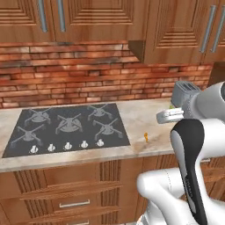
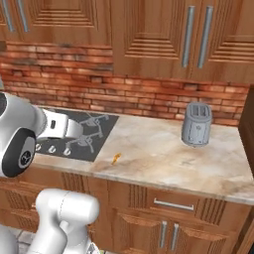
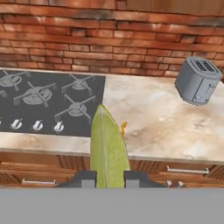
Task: Open the fridge, remove the mango, lemon wedge, and shrimp, and place them on any counter.
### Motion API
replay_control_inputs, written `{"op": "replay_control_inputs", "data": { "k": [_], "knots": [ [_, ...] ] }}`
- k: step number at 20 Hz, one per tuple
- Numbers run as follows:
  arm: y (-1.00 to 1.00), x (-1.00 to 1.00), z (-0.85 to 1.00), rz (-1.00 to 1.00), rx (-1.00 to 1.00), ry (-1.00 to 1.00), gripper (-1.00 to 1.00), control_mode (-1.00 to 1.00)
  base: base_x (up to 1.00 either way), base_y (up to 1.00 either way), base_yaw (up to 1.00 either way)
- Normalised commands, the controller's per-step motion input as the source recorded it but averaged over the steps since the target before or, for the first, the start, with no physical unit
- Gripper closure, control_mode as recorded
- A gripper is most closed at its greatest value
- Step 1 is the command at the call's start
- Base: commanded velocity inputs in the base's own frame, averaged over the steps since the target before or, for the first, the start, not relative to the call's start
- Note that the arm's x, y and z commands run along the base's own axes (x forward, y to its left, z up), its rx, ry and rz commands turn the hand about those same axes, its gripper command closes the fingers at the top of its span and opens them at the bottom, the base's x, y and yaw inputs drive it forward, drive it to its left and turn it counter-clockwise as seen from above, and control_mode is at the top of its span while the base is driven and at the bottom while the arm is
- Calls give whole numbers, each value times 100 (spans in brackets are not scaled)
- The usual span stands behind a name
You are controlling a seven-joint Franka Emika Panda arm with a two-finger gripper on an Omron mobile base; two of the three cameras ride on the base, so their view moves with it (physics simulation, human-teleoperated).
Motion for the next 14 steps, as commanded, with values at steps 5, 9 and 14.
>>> {"op": "replay_control_inputs", "data": {
  "k": [5, 9, 14],
  "knots": [
    [0, 0, 0, 0, 0, 0, 100, 100, 65, -4, -19],
    [0, 0, 0, 0, 0, 0, 100, 100, 15, -1, -12],
    [0, 0, 0, 0, 0, 0, 100, 100, 0, 0, -6]
  ]
}}
